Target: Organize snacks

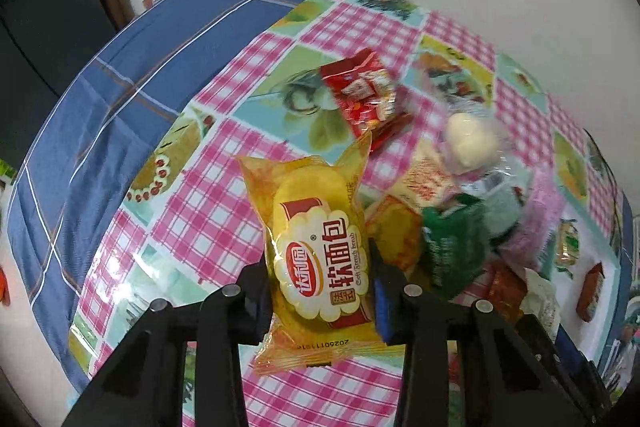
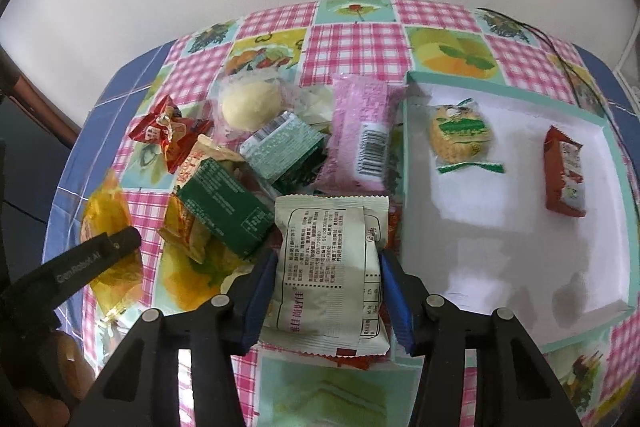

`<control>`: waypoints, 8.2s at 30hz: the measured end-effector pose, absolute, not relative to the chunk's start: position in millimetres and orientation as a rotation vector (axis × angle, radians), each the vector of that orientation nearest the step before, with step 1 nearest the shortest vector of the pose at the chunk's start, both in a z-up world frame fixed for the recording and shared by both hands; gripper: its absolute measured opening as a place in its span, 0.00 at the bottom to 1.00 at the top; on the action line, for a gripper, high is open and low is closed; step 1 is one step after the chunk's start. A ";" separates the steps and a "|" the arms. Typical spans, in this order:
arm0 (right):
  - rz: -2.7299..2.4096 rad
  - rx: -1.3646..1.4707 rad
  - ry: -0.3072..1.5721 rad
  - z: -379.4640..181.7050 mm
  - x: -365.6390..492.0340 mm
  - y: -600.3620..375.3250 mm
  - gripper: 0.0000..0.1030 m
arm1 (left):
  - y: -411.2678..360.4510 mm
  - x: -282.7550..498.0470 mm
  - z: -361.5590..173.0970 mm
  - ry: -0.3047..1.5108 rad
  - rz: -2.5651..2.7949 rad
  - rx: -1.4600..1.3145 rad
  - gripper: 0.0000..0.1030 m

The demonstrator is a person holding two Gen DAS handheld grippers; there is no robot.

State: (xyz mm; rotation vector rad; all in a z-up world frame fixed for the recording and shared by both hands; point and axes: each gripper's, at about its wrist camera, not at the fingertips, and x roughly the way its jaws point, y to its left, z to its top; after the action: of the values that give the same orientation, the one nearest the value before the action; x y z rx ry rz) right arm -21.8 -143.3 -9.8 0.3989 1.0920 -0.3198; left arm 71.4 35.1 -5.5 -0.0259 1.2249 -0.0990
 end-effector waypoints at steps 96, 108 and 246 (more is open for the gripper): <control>-0.623 0.585 0.937 -14.4 -139.1 -300.1 1.00 | -126.5 -10.9 8.0 1.017 -0.512 0.248 0.99; -0.574 0.576 0.954 -12.8 -123.0 -279.4 1.00 | -104.2 0.1 23.2 0.938 -0.424 0.262 0.99; -0.282 0.235 1.258 -78.6 5.9 -95.2 0.67 | 10.1 80.3 -69.0 1.415 -0.175 0.100 0.54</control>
State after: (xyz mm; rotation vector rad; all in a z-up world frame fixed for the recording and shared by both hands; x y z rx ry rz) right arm 5.9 -95.2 -78.6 0.2354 1.2577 -0.2821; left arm 80.3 10.1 -69.0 0.1001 1.4147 -0.1749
